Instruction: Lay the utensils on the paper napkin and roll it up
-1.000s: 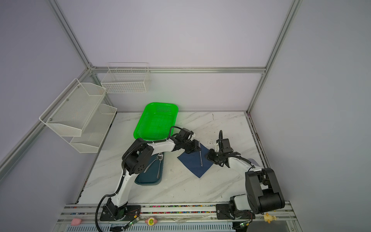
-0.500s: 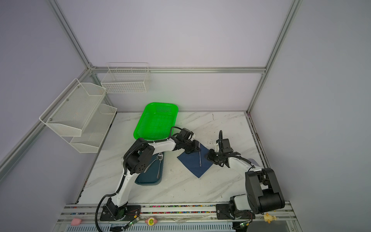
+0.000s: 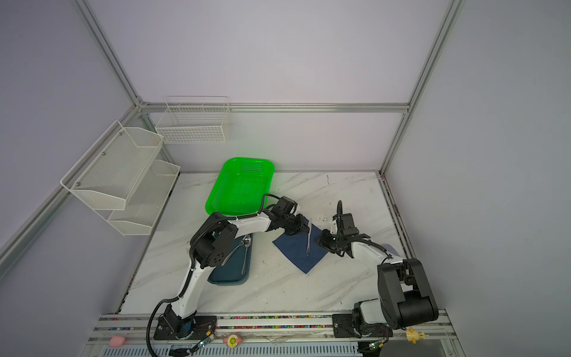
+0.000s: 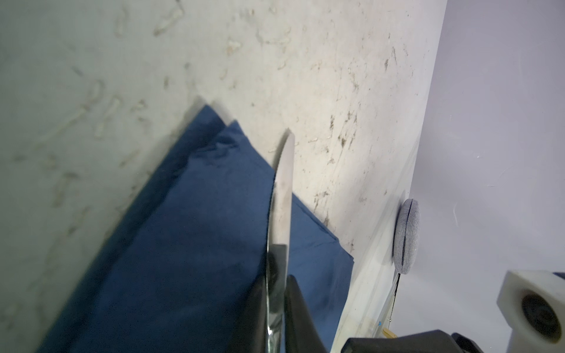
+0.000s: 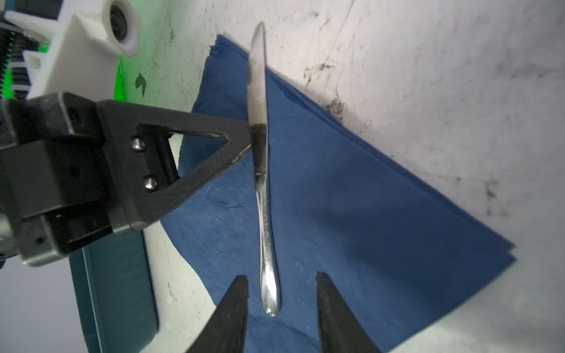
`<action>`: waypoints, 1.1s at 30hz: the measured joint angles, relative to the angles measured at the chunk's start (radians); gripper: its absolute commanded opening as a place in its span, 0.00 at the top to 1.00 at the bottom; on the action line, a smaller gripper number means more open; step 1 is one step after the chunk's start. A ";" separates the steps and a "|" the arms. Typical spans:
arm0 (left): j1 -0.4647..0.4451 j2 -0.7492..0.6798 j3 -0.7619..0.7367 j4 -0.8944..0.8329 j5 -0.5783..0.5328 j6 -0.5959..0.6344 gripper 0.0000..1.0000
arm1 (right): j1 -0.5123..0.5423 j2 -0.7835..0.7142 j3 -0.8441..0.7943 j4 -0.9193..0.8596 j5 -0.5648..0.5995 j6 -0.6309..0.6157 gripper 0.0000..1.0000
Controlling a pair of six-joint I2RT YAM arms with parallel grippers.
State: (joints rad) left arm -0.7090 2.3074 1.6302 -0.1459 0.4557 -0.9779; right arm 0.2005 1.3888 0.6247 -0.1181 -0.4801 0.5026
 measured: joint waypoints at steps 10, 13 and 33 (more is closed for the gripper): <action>0.000 -0.010 0.000 -0.002 -0.053 -0.013 0.80 | 0.000 0.000 0.000 0.001 -0.013 -0.003 0.60; 0.000 -0.026 -0.005 -0.008 -0.074 -0.016 0.79 | 0.000 0.002 0.000 0.010 -0.034 -0.003 0.60; 0.001 -0.254 -0.258 -0.013 -0.116 0.024 0.84 | 0.000 0.289 0.186 0.108 -0.085 0.012 0.64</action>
State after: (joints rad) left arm -0.7082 2.0533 1.3724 -0.1589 0.3401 -0.9543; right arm 0.2008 1.6779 0.8108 -0.0105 -0.5648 0.5144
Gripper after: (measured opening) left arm 0.164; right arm 0.363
